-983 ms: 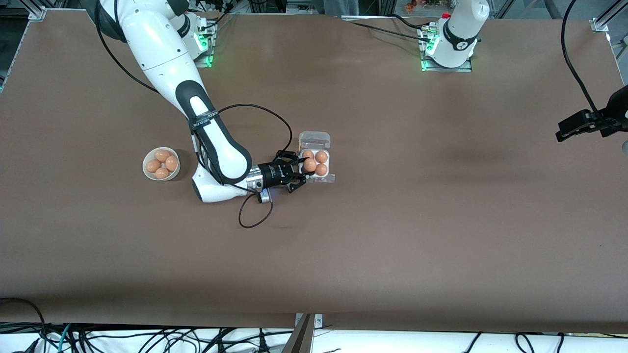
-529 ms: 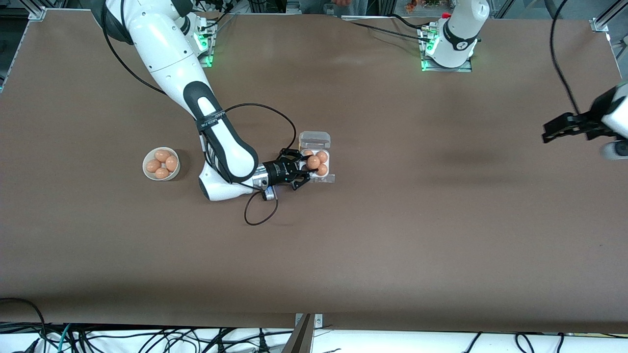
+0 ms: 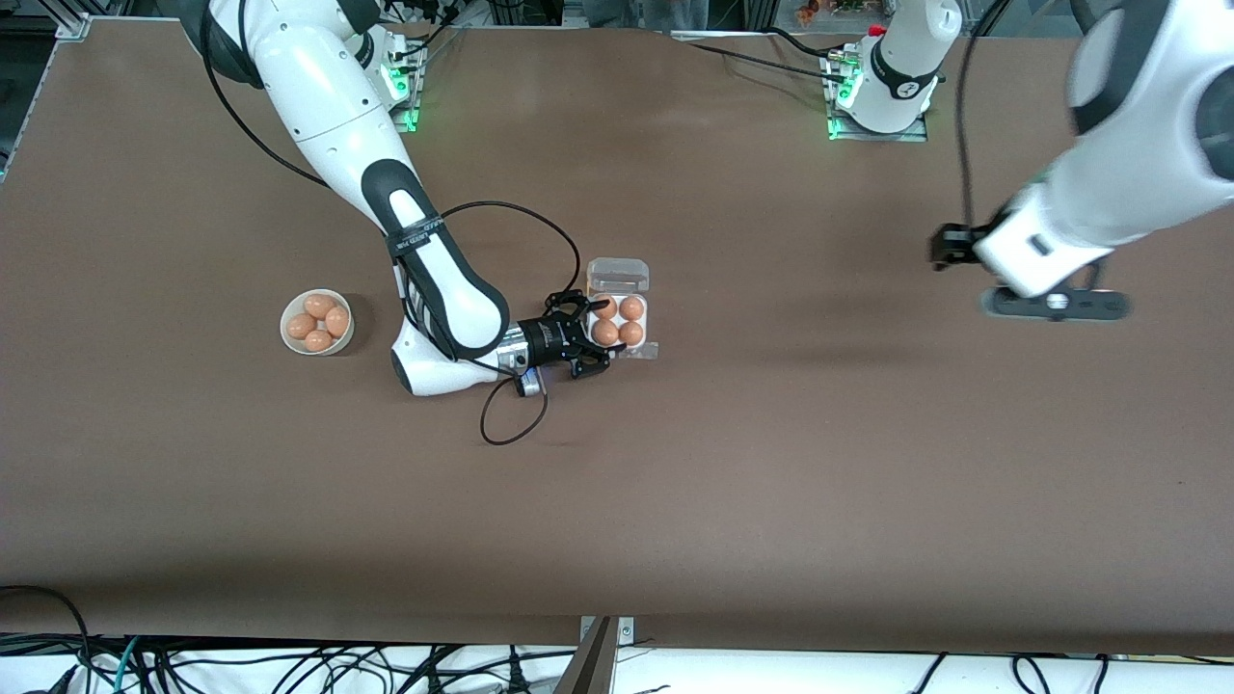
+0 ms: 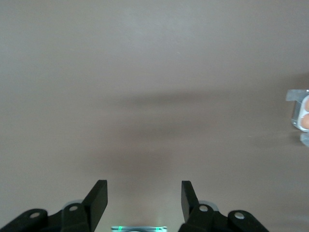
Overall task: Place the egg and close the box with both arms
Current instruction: 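Withdraw the right gripper while the left gripper reaches the carton lid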
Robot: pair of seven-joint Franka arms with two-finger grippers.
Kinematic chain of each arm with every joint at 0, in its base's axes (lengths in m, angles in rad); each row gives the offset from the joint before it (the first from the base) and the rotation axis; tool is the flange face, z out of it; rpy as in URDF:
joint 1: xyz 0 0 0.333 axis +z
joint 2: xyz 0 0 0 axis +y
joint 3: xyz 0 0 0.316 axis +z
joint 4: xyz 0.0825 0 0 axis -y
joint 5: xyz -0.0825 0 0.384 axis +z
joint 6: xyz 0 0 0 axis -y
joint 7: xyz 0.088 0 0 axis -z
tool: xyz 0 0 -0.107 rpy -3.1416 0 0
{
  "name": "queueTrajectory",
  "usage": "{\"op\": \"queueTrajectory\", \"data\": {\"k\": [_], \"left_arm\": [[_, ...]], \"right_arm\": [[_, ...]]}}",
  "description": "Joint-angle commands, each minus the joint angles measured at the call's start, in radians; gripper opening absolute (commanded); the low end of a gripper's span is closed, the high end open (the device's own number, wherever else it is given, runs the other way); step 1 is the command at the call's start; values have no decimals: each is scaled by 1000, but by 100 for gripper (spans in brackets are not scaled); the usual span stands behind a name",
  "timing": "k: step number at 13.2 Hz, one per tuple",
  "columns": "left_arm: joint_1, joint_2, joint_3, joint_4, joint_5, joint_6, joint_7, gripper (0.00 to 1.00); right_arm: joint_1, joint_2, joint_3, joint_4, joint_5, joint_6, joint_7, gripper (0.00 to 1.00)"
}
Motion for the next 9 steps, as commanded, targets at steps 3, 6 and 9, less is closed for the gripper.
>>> {"op": "queueTrajectory", "data": {"k": [3,6,9], "left_arm": [[8,65,-165,13,-67,-34,-168,54],[-29,123,-219,13,-170,-69,-274,38],[-159,226,-219,30,-200,-66,-450,30]], "right_arm": [[-3,18,-8,79,-107,-20,14,100],[-8,9,-11,100,-163,-29,32,100],[-40,9,-23,163,-250,-133,40,100]]}}
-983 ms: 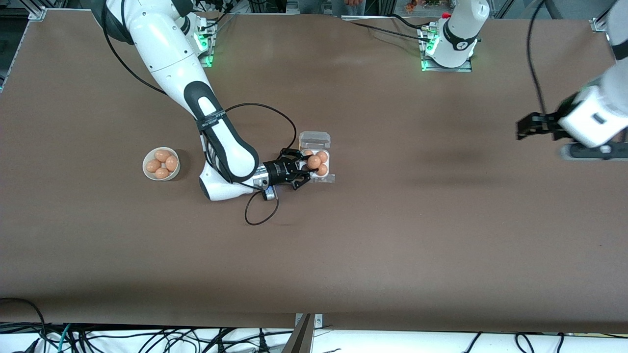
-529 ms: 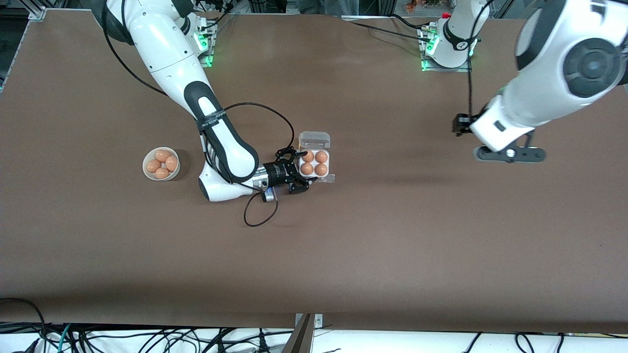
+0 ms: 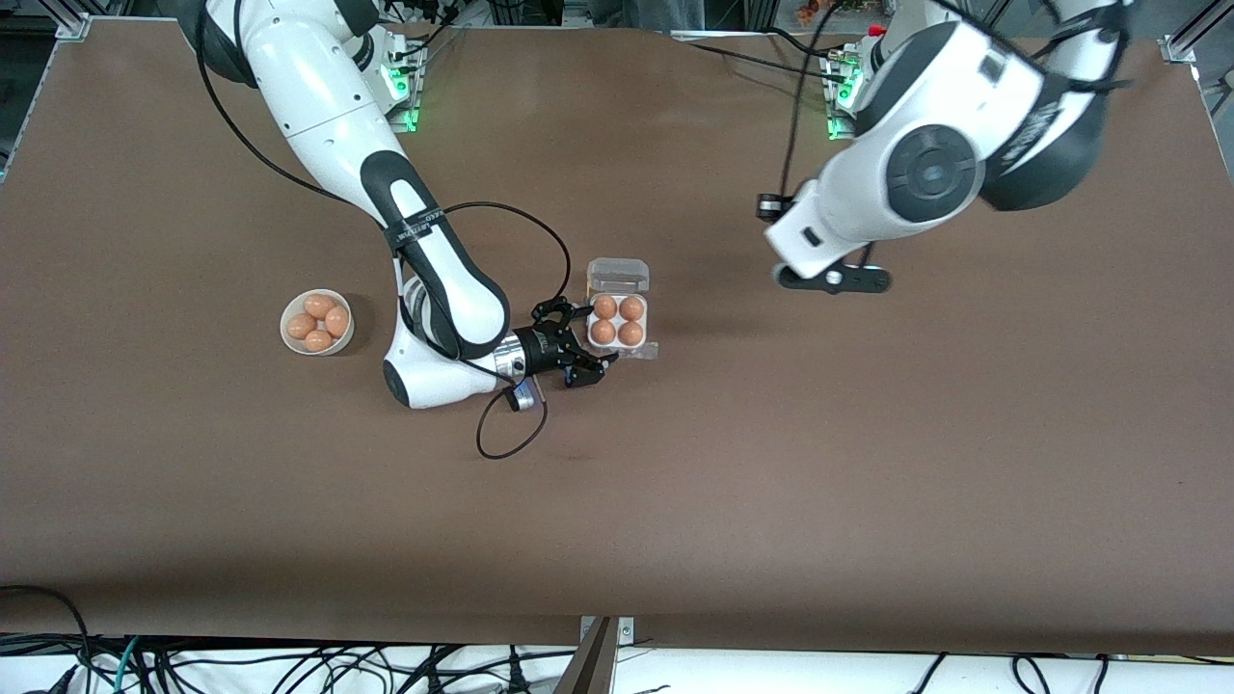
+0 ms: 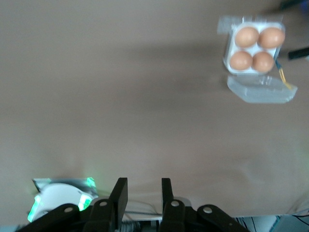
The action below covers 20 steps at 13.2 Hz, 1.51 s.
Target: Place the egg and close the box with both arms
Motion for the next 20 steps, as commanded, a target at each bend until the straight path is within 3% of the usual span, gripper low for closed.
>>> {"op": "queueTrajectory", "data": {"k": [1,4,8,12,16,20], "left_arm": [[-114,111,0,34,-44,-11,-154,27],[-199,182,1,46,-90,46,-211,17],[-307,275,4,50,-93,179,-320,13],[-335,341,9,48,-85,306,-336,13],[-335,371,29,48,-81,409,-336,13],[-332,383,79,63,-45,489,-340,10]], "right_arm": [[-51,5,-8,80,-81,-117,23,100],[-105,-5,-8,144,-199,-212,18,100],[-152,-59,-8,196,-435,-312,-32,100],[-226,-112,-9,247,-642,-438,-234,100],[-223,-220,-6,247,-966,-441,-480,100],[-197,-316,-26,233,-1118,-397,-681,100]]}}
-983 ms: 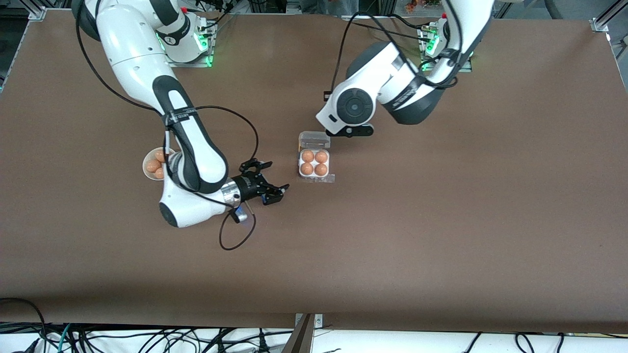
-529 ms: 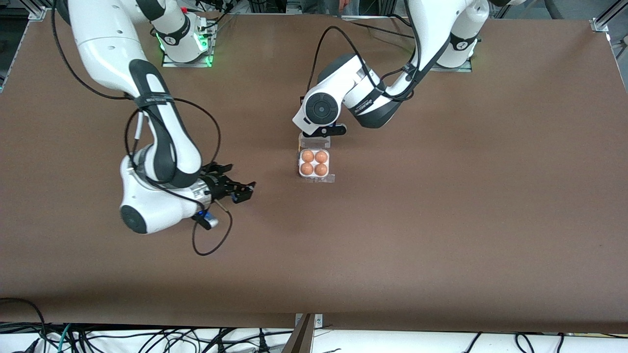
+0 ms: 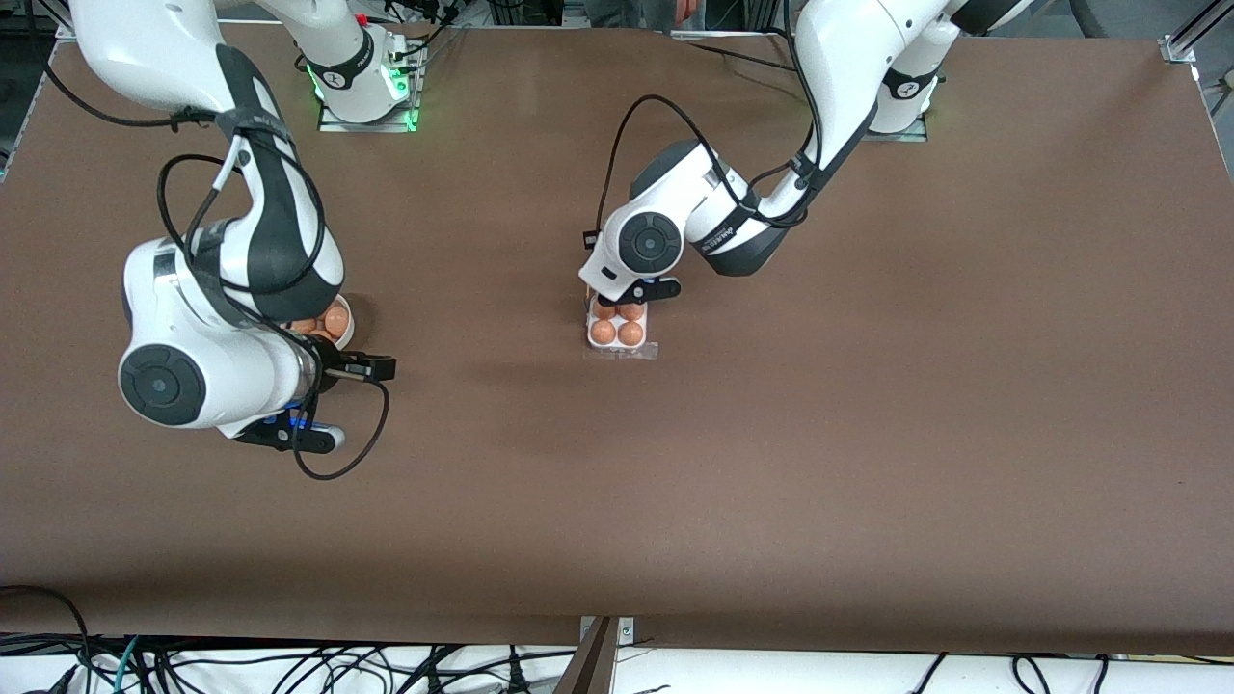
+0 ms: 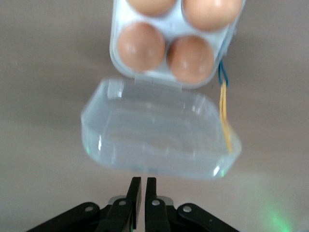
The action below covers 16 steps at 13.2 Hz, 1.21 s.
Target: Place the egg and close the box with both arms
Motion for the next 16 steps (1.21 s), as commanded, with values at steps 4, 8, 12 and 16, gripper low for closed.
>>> {"op": "queueTrajectory", "data": {"k": [4,8,12,16], "left_arm": [[-11,2,75,141,102,-20,-66,12],[24,-83,131,181,230,-199,-54,42],[142,-86,141,347,422,-296,53,59],[272,-87,145,433,450,-396,279,71]], "right_arm": [[9,-322,-13,-271,-121,214,-73,100],[-63,-612,-11,-564,-110,374,-63,100],[-100,-674,-13,-565,-99,282,-72,100],[-134,-677,-2,-571,-39,286,-58,100]]}}
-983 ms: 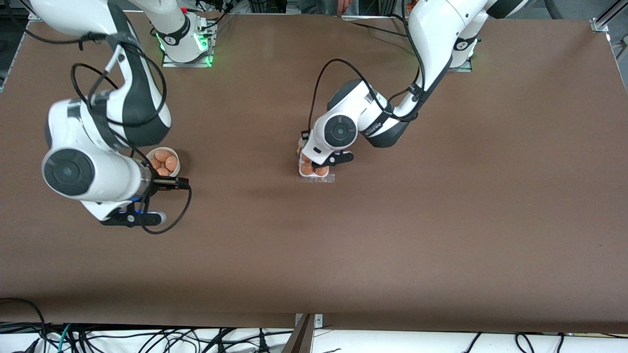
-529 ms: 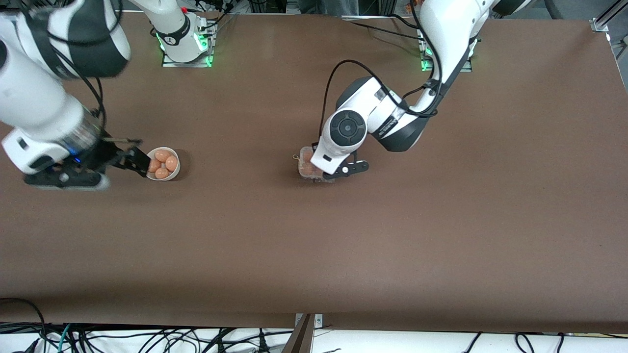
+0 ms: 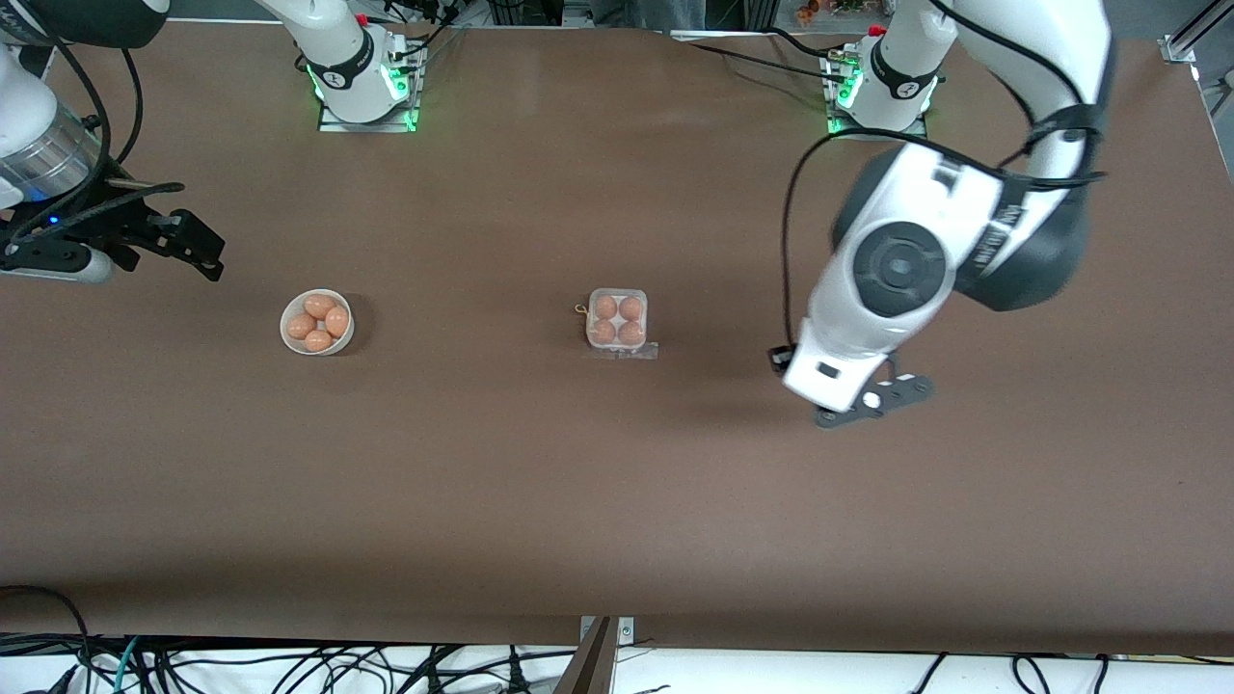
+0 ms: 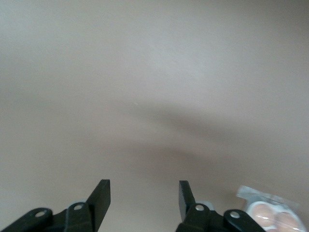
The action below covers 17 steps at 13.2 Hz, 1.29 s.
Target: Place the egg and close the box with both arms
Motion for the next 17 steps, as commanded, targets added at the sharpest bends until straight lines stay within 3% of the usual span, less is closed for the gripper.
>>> {"op": "queueTrajectory", "data": {"k": [1,5,7,9,12,15,17], "left_arm": [[58,7,-5,52,65,-49,145,74],[158,-19,-5,53,95,-50,287,80],[175,-69,49,35,84,-49,430,82],[175,-156,114,-52,34,-38,539,85],[123,-314,298,-225,-109,25,634,87],[128,-456,323,-394,-155,51,671,88],[126,-500,358,-439,-219,54,673,88]], "right_arm": [[-17,-15,18,-29,32,2,5,100],[-5,3,19,-22,30,8,14,100],[-5,5,19,-20,30,5,14,100],[-5,5,19,-19,28,3,12,100],[-5,8,19,-19,27,5,6,100],[-7,8,18,-19,28,3,0,100],[-7,9,18,-19,28,3,0,100]]}}
